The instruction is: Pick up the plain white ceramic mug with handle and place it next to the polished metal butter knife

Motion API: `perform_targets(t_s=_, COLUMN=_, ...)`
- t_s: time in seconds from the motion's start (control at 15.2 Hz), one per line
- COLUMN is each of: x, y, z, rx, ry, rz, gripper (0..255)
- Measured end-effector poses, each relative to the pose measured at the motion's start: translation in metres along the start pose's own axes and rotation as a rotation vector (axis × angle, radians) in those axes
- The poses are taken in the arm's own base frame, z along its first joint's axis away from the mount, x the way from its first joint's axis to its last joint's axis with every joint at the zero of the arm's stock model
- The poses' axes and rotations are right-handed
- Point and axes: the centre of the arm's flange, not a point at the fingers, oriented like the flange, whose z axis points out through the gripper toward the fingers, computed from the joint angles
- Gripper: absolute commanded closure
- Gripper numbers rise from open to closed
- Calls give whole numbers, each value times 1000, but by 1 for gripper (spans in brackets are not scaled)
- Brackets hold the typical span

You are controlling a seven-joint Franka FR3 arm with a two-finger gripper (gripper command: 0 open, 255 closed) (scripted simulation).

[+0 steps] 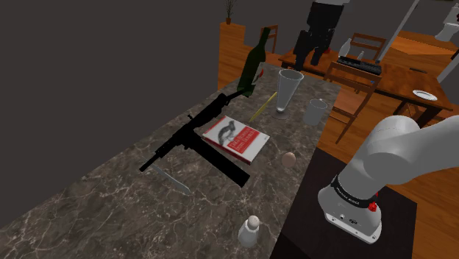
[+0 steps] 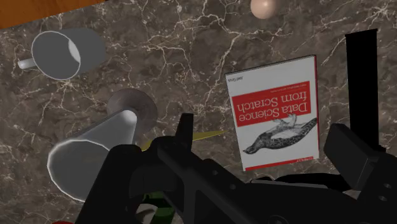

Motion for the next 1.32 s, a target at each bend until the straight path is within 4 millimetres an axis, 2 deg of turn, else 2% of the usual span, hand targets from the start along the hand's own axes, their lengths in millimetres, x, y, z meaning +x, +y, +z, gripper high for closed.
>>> perform_targets(t_s=0.13, x=0, y=5, z=4, rx=-1, ry=2, rz=3, gripper=0)
perform_targets(t_s=0.33, x=-1, y=29, z=21, rx=-5, ry=12, rz=16, gripper=0)
perform_targets(t_s=1.06, x=0, y=142, z=118, rx=-24, ry=56, rz=69, gripper=0)
perform_targets(t_s=1.32, x=4, y=177, z=151, rx=-31, ry=72, rz=88, gripper=0)
